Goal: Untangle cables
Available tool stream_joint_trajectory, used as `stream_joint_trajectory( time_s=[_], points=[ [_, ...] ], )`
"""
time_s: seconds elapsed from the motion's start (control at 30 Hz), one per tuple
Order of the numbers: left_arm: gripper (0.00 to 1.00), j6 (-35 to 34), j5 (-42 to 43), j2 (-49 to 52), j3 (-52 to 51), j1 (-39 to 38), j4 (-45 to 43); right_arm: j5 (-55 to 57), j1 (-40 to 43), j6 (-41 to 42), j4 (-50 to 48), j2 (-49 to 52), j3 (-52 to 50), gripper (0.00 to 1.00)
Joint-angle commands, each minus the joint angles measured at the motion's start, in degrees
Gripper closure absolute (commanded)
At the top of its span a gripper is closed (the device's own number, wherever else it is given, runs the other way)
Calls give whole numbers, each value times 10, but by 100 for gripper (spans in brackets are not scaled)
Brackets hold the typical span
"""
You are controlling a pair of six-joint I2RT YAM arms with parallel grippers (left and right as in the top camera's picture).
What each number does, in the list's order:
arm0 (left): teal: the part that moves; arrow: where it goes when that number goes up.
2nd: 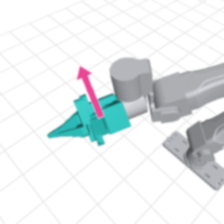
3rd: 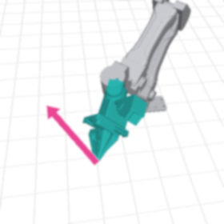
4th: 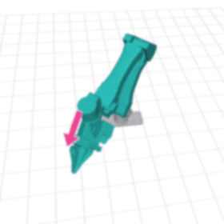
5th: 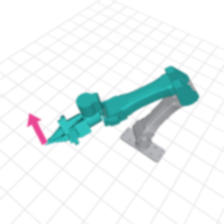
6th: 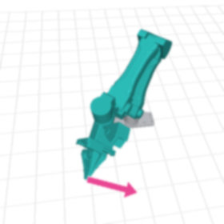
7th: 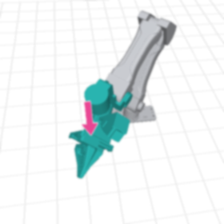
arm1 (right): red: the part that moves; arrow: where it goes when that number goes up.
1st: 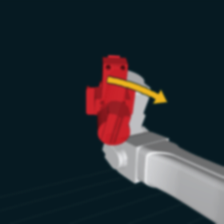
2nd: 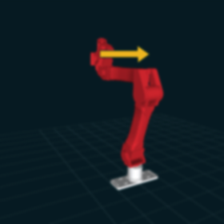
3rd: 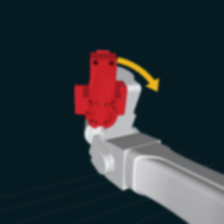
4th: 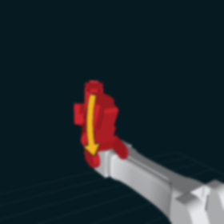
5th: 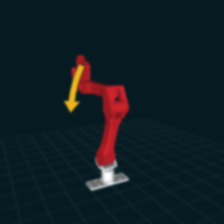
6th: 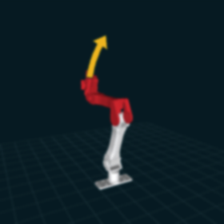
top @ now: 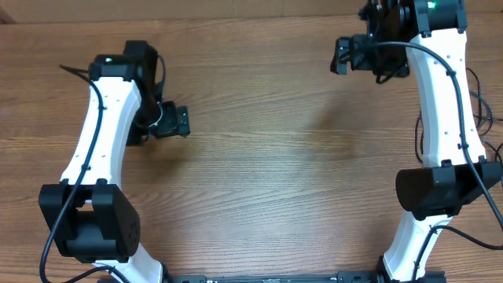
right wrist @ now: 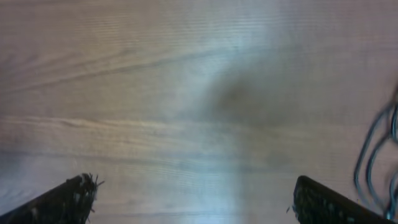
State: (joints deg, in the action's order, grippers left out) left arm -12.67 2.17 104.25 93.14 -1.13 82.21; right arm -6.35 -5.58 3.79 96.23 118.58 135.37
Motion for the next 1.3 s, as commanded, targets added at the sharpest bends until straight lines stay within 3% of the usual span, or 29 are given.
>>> stream_joint_trajectory(
  time_s=[0.0,0.17,0.47,0.83,1.0,1.27],
  points=[
    [0,3,0,-37,16,-1,22,9,6,23,9,-17,5,0],
    [0,12,0,-88,-6,-1,26,8,5,37,8,-58,-14,0],
    [0,38,3,-294,-177,-1,-118,29,5,37,-60,-182,-122,0],
    [0,53,2,-572,-314,-1,-232,59,5,39,-366,-508,-574,0],
    [0,52,2,-611,-316,-1,-236,67,5,39,-460,-645,-710,0],
    [0,52,2,-603,-316,-1,-223,67,5,39,-426,-693,-731,0]
  ],
)
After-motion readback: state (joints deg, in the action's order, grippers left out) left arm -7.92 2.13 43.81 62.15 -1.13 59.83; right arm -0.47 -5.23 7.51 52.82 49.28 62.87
